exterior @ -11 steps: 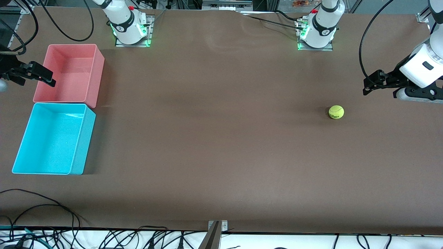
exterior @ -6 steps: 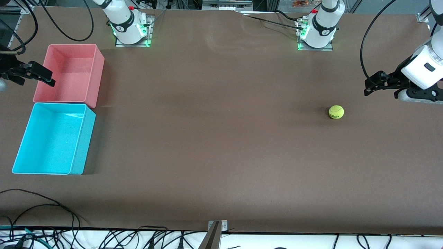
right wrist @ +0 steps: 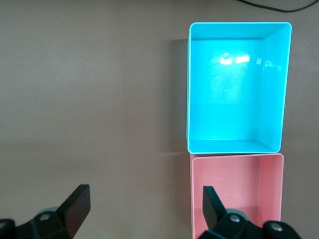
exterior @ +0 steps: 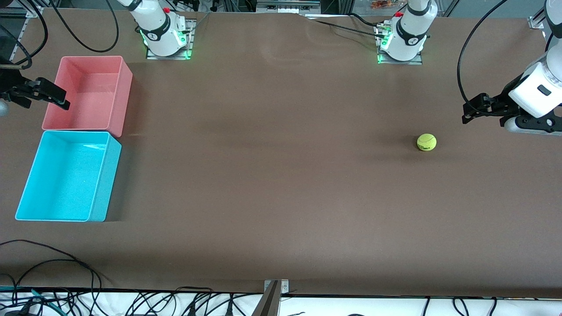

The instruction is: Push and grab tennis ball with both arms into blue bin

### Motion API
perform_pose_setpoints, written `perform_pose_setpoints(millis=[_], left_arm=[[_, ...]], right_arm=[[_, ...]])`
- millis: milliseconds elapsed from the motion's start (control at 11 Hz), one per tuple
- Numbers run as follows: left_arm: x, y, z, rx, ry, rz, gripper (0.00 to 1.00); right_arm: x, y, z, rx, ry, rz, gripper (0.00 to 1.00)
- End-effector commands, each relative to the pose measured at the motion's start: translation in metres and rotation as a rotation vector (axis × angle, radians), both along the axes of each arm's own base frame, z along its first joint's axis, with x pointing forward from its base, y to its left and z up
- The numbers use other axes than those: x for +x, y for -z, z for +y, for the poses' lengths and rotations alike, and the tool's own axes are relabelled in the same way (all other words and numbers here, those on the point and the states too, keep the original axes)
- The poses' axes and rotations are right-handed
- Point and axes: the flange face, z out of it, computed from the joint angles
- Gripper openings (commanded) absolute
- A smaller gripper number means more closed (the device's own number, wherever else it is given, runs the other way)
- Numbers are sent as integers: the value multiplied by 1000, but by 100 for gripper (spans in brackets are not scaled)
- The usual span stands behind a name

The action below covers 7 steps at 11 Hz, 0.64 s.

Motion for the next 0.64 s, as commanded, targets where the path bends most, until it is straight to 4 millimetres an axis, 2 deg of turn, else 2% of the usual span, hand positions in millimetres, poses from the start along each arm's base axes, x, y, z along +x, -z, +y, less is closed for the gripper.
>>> perform_pose_setpoints(millis=[0,545], left_arm=[[4,-5,9,-9,-3,7,100],[4,-5,8,-9,-1,9,100]], right_arm=[[-3,-6,-1,-11,0,-7,100],[-2,-6,-4,-13,4,-13,100]])
